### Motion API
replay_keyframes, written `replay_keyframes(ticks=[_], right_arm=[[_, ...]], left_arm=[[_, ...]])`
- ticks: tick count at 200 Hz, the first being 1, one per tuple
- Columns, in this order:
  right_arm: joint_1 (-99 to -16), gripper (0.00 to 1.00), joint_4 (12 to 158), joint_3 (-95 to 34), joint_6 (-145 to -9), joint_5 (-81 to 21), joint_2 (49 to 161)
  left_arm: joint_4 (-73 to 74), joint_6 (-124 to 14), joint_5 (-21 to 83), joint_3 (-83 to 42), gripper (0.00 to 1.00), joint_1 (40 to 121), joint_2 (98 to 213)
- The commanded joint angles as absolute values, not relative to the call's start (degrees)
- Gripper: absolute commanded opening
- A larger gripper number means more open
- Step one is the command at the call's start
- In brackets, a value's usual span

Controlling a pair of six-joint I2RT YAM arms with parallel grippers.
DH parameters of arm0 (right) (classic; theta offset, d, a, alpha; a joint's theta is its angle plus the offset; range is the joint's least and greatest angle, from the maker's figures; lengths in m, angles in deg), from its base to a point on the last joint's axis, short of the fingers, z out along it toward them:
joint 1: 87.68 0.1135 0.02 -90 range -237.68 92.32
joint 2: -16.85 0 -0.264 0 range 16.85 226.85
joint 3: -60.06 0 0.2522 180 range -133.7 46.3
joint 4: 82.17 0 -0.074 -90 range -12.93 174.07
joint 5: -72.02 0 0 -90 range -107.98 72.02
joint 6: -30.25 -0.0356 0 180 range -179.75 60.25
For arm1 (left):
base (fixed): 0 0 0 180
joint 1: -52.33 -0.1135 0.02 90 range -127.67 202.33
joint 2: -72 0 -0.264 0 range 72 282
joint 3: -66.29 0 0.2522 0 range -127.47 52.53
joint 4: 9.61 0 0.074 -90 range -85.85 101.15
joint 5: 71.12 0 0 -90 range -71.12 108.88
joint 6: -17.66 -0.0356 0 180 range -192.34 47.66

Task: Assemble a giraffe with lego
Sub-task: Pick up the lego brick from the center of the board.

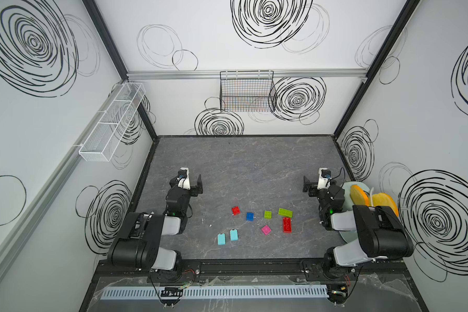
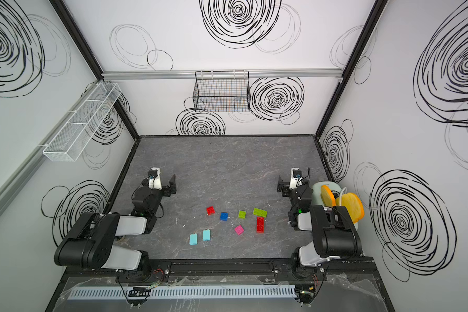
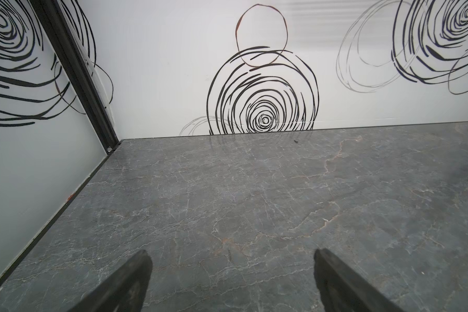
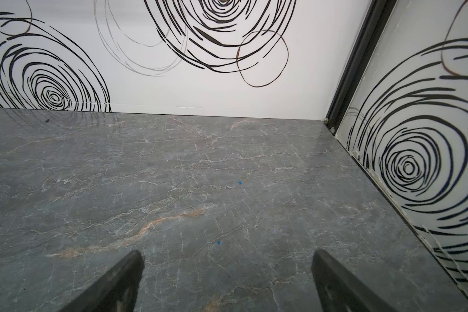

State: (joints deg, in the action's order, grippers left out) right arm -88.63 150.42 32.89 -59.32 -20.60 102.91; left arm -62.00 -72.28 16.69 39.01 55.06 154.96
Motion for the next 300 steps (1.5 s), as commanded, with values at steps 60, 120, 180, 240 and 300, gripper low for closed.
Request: replay_keyframes(ticks=[60,120,180,240,300], right_arm=[[-88.73,0.99,151.71,32.79,-59.71,-20.71,102.94],[-89.20,0.99,151.83,32.93,-59.75,-21.51,102.81],[-87.33,0.99,120.03,21.12,-65.57,-10.09,91.88],[-88.55,0.99,79.58,10.90,-95.87,-3.86,76.94],[-85.78,0.99,66.13,11.45,-93.01,-28.31,73.32]], left_arm=[[-65.02,-72.07,15.95,38.94,0.98,55.13,155.15],[-65.36,-72.09,15.81,39.25,0.98,55.23,154.98],[-40.35,-74.09,17.74,28.09,0.98,55.85,147.39],[-2.47,-75.14,21.64,11.89,0.98,57.78,139.45],[4.14,-72.70,31.06,11.24,0.98,53.50,136.93]])
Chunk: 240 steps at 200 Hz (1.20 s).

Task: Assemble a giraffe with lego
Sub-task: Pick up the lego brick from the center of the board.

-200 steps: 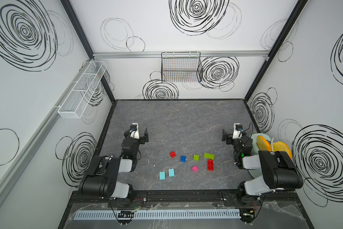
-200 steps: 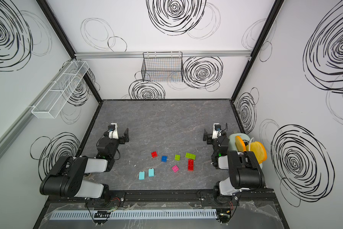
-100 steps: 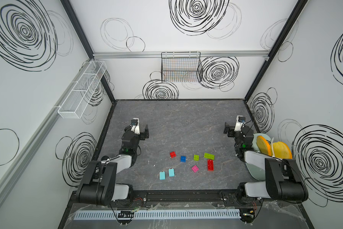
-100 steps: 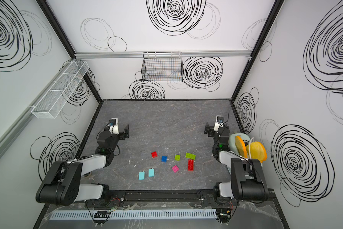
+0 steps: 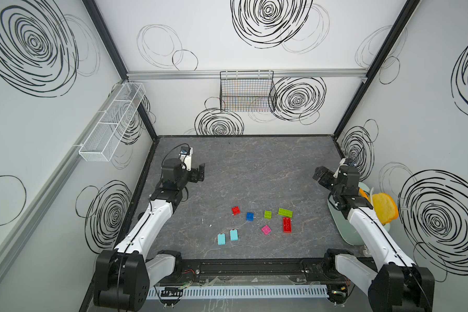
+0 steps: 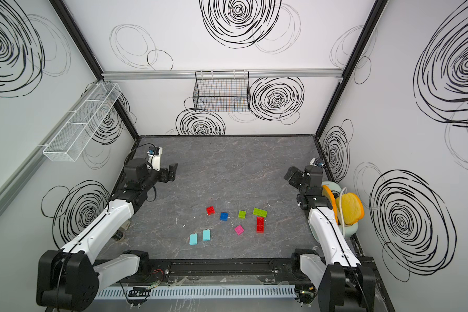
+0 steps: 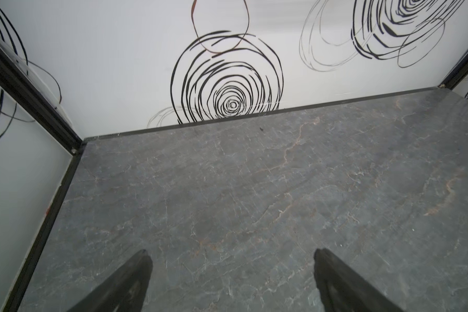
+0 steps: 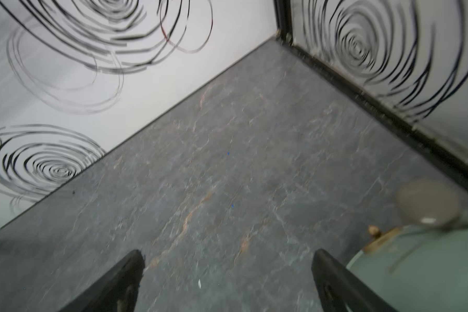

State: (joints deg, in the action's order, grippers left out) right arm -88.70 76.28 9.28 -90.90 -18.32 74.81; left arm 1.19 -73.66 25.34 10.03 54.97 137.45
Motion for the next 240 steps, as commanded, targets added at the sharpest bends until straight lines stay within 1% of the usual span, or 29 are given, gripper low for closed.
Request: replay_keyframes(ticks=[1,16,36,51,62,74,101,138,156,181,197,240], right_arm=[[-85.68,0.99,65.92,11.47,-92.95,-28.33,73.34],[-81.26,0.99,61.98,10.85,-92.97,-27.04,73.86],[-73.74,0.99,58.75,10.50,-93.09,-25.75,74.87],[-67.89,0.94,57.81,10.89,-94.06,-25.12,75.71],[-64.03,0.93,56.45,10.88,-95.43,-24.53,76.49],[-60.48,0.89,55.38,10.87,-96.28,-24.26,77.20],[-53.96,0.88,51.89,10.63,-97.70,-20.19,77.98],[-49.11,0.85,49.63,11.43,-100.48,-17.93,78.74],[-48.34,0.80,49.16,12.74,-102.04,-17.38,80.28],[-47.74,0.73,48.43,13.82,-103.42,-17.85,82.30],[-47.30,0.71,48.07,14.16,-103.61,-16.64,82.67],[-46.55,0.70,47.91,14.26,-104.22,-16.12,83.53]], left_arm=[[4.06,-72.69,31.30,11.32,0.98,53.49,136.98],[3.72,-73.46,33.82,11.59,0.98,53.30,137.12],[4.07,-73.91,34.04,11.54,0.98,53.72,137.36],[3.09,-74.10,35.25,12.39,0.98,53.70,137.17],[3.28,-74.07,35.98,12.39,0.98,53.48,137.21],[4.13,-74.18,35.54,11.89,0.98,53.31,137.25],[2.84,-74.00,36.17,12.54,0.98,53.39,136.87],[3.67,-73.75,35.88,11.89,0.98,53.30,137.05],[2.70,-73.37,37.25,12.48,0.98,53.29,137.01],[4.30,-73.51,36.47,11.46,0.98,53.21,137.23],[2.51,-73.15,37.26,12.63,0.98,53.30,137.05],[3.32,-73.04,37.09,12.06,0.98,53.29,137.08]])
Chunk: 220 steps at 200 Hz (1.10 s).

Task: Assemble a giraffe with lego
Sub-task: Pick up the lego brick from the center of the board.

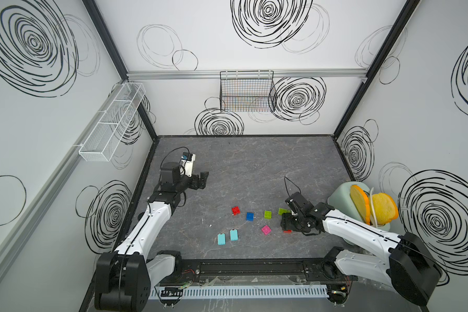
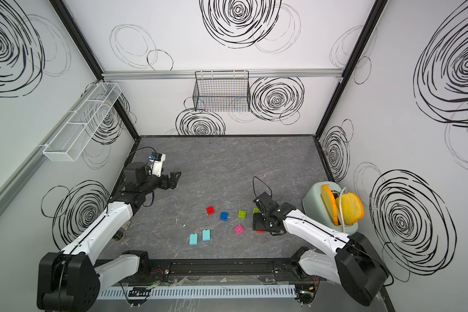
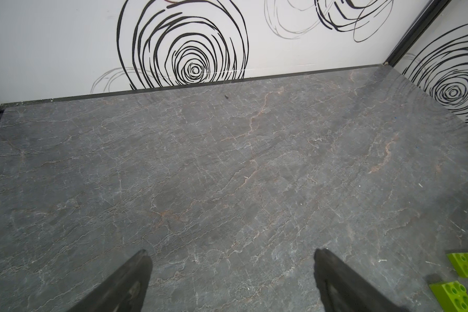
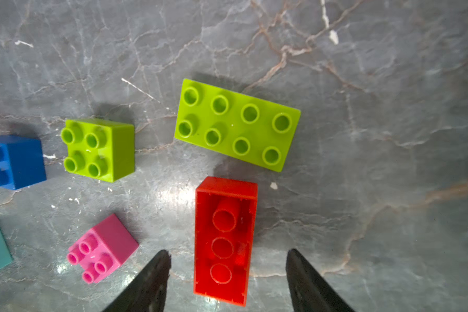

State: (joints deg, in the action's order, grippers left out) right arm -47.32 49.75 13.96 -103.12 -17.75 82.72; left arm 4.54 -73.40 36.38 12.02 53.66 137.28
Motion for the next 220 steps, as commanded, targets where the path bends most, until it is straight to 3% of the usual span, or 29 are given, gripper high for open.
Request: replay_keyframes(ticks=[1,43,134,220], right_arm=[[-46.50,0.70,47.97,14.28,-104.18,-16.09,83.54],[-45.87,0.65,48.96,13.47,-104.00,-16.12,86.83],[-44.75,0.30,46.13,8.97,-102.92,-13.83,90.38],[-45.49,0.24,40.34,-1.36,-94.35,-12.52,89.14]], left_arm=[[3.12,-73.00,37.13,12.12,0.98,53.30,137.02],[3.94,-73.16,36.78,11.77,0.98,53.29,137.08],[4.37,-73.22,37.24,11.25,0.98,53.74,137.24],[4.13,-73.83,37.34,11.92,0.98,53.23,136.10]])
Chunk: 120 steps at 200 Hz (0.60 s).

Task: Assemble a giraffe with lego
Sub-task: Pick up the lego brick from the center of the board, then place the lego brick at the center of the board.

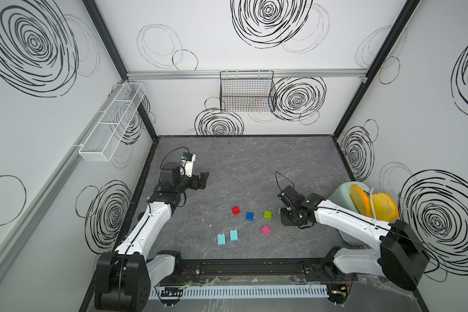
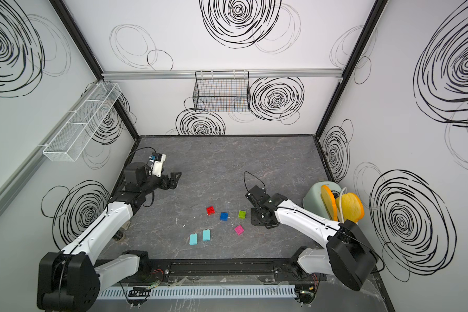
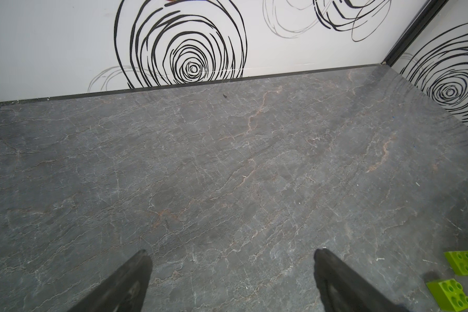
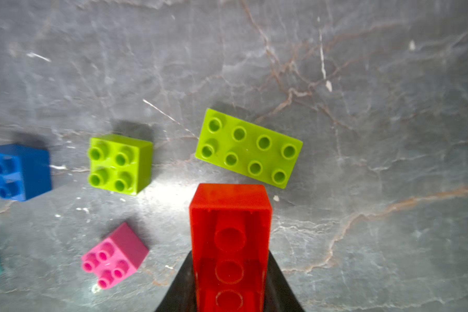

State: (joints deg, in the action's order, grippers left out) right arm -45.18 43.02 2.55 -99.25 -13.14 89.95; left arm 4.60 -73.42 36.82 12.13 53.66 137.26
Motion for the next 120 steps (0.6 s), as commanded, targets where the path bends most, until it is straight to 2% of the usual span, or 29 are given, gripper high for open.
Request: replay_keyframes(ticks=[1,26,62,83,120], right_arm=[[-45.49,0.24,40.28,-1.48,-94.14,-12.49,89.21],[-45.49,0.23,40.06,-7.92,-87.43,-10.08,92.42],[-45.49,0.10,44.57,-16.48,-73.46,-8.98,100.12],[-45.19,0.10,49.88,-18.13,-63.10,-12.31,103.85],[-44.21,0.10,51.53,-24.87,-49.72,-11.40,112.30]], left_arm=[[4.28,-73.79,37.34,11.79,0.98,53.22,136.09],[5.22,-74.30,36.11,10.89,0.98,53.52,135.81],[5.47,-74.86,37.65,10.90,0.98,53.64,134.75],[4.31,-75.52,37.25,11.77,0.98,53.74,133.83],[6.73,-76.84,36.35,10.48,0.98,53.82,132.79]])
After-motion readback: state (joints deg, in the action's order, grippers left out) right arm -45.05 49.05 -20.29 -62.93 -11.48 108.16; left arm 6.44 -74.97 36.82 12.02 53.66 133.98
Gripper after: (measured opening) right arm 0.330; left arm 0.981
